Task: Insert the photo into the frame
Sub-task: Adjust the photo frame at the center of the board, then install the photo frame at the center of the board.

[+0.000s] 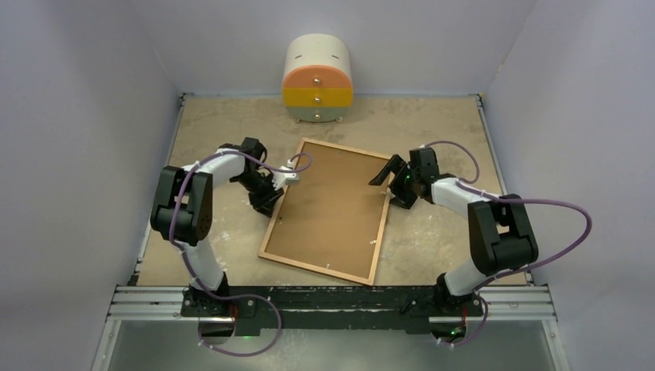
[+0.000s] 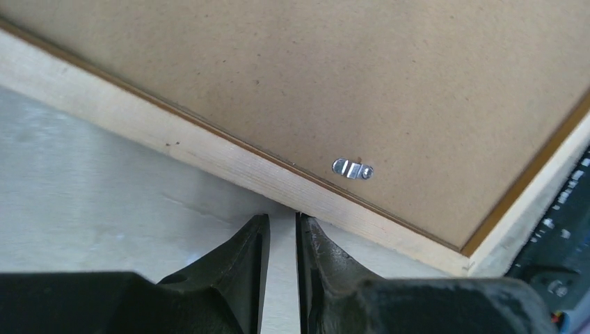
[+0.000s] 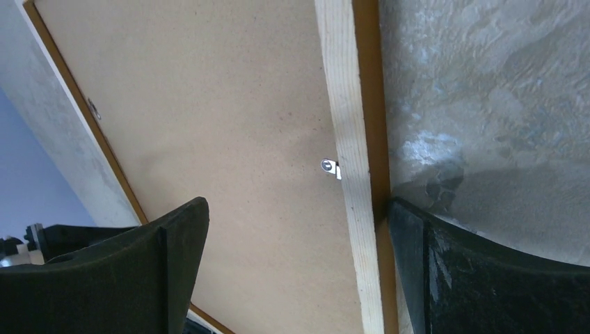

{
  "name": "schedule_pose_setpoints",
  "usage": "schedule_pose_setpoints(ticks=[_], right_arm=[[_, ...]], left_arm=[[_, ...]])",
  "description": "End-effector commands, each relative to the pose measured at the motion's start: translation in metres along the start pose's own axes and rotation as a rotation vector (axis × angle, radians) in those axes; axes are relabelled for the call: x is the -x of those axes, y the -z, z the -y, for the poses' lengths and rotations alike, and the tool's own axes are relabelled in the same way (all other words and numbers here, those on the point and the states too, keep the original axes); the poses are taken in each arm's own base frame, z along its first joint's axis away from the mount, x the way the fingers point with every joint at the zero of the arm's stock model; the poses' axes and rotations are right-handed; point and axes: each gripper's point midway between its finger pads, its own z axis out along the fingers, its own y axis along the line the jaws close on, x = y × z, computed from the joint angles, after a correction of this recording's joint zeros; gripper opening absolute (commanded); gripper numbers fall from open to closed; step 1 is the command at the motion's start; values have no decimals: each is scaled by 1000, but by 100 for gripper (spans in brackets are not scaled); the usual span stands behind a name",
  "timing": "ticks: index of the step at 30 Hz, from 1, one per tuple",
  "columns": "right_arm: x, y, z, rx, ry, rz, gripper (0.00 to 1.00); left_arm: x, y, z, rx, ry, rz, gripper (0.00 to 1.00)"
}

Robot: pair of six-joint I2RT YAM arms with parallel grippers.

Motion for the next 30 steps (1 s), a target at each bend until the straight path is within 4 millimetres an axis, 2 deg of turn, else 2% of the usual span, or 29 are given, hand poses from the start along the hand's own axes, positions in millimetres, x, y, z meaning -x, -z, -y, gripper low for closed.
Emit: schedule_pose_setpoints(ticks=[1,5,8,10,11,13,18,21,25,30], right_arm=[[14,4,-29,51,60,17,99],[31,18,-41,23,117,55,99],[57,34,-54,-8,166,155,98],[55,42,-68,17,186,167,96],[47,43,-77,42,208,164,96],[18,40,-97,120,260,120,93],[-86,22,-141,348,355,-88,85],[-135,18,-167,448,443,-159,84],[-183,4,-182,506,499,-252,82],[-224,-12,-194,555,549,-323,78]], left_arm=[[9,1,41,-150,-2,75,23],[13,12,60,-202,-5,126,23],[10,18,68,-228,8,162,24],[6,21,62,-234,50,191,24],[5,22,58,-237,75,208,25],[4,27,52,-263,126,249,27],[11,23,34,-260,238,297,23],[20,23,32,-299,266,327,22],[25,19,26,-330,276,342,21],[24,9,22,-360,297,347,16]])
